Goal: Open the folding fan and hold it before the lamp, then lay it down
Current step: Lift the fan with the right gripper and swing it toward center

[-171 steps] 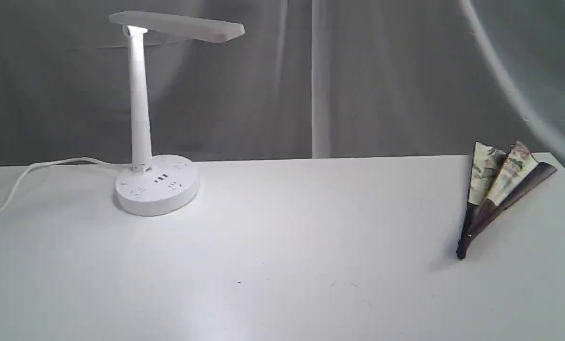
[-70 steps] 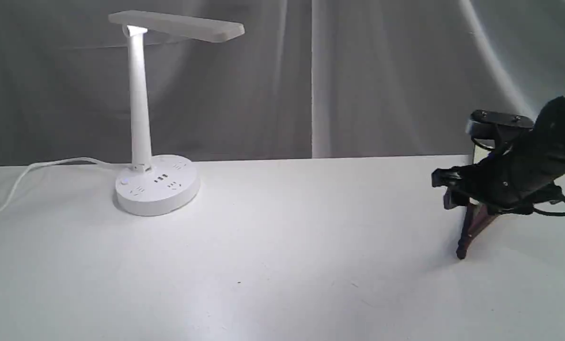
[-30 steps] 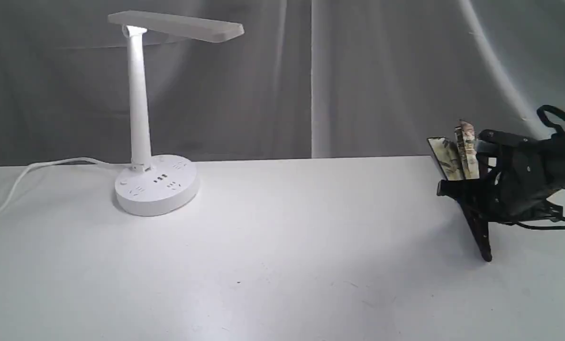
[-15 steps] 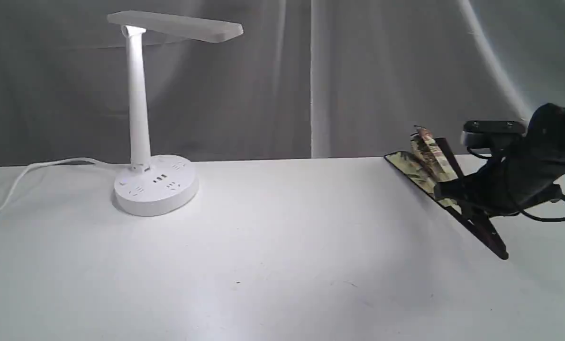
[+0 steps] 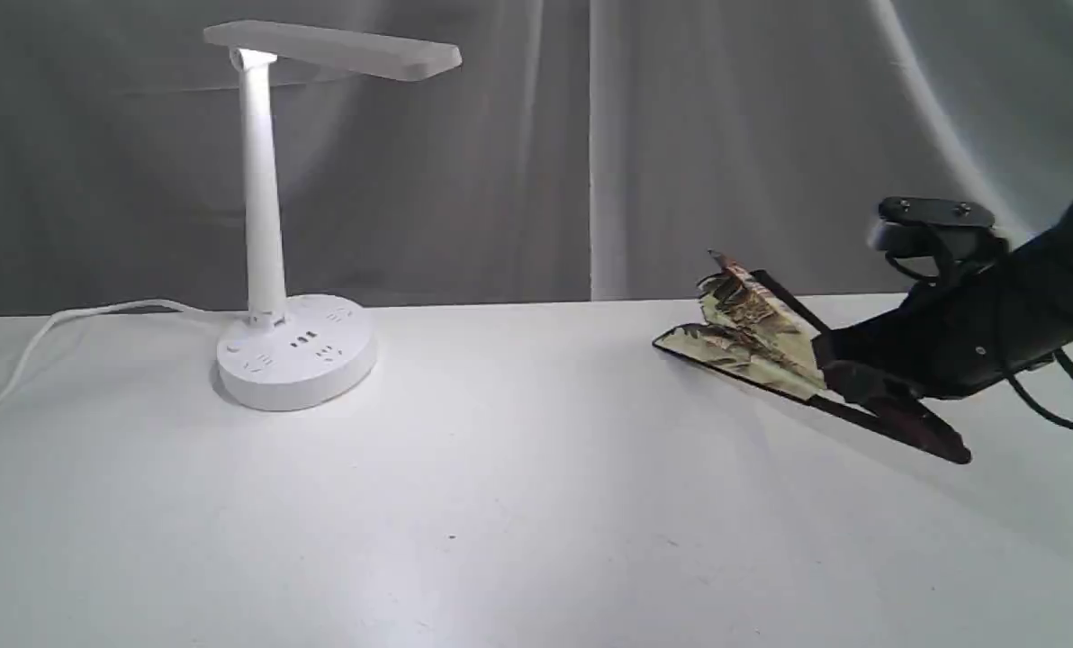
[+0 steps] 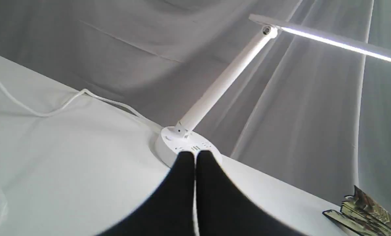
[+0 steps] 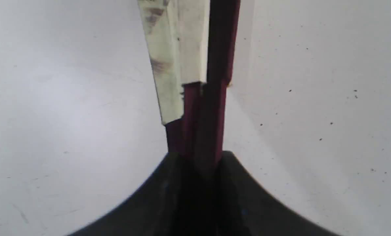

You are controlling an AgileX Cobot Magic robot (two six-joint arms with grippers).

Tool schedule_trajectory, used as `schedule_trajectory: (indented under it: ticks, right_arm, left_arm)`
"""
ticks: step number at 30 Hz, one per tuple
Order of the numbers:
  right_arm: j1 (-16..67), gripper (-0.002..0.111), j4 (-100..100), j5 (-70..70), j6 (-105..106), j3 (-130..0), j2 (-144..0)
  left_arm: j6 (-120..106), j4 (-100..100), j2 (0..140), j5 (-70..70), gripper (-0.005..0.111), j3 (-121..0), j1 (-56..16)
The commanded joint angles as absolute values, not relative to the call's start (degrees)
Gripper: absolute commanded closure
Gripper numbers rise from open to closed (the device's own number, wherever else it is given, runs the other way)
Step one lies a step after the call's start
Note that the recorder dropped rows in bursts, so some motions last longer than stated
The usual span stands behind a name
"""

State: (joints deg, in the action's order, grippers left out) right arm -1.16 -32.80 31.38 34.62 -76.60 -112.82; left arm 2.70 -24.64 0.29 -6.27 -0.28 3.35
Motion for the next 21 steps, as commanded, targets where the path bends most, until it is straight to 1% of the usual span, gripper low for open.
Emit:
schedule_trajectory:
  ticks: [1,9,13,15,17,19,21]
  right_arm:
    - [-1.07,0.108,-39.86,29.96,41.0,-72.54,-107.98]
    - [-1.07,0.108,-48.39,29.09,48.99,-65.77,-102.09]
    - [-1.07,0.108,-52.94,31.33,52.37,-64.04,-99.64]
    - [-1.07,0.108,-53.64,32.79,52.67,-63.62,-98.55]
    - [-1.07,0.108,-54.22,33.01,52.94,-62.79,-97.73]
    - [-1.07,0.108,-55.88,33.01,54.86,-61.75,-96.98]
    - [-1.07,0.108,-57.98,33.16,56.44,-60.82,-96.47]
  left_arm:
    - [2.81,-25.15,0.24,-6.06,0.107,-1.28,3.33]
    - [2.82,-26.86,13.42,-5.13,0.107,-8.45,3.33]
    - [2.52,-27.95,25.04,-6.92,0.107,-13.66,3.09]
    - [2.52,-27.95,31.28,-7.74,0.107,-16.19,1.24]
    - [2.43,-27.95,38.64,-7.34,0.107,-18.92,-2.12]
    - [2.43,-28.21,45.32,-5.48,0.107,-21.15,-6.24]
    - [2.69,-28.89,52.69,-0.62,0.107,-23.07,-11.88]
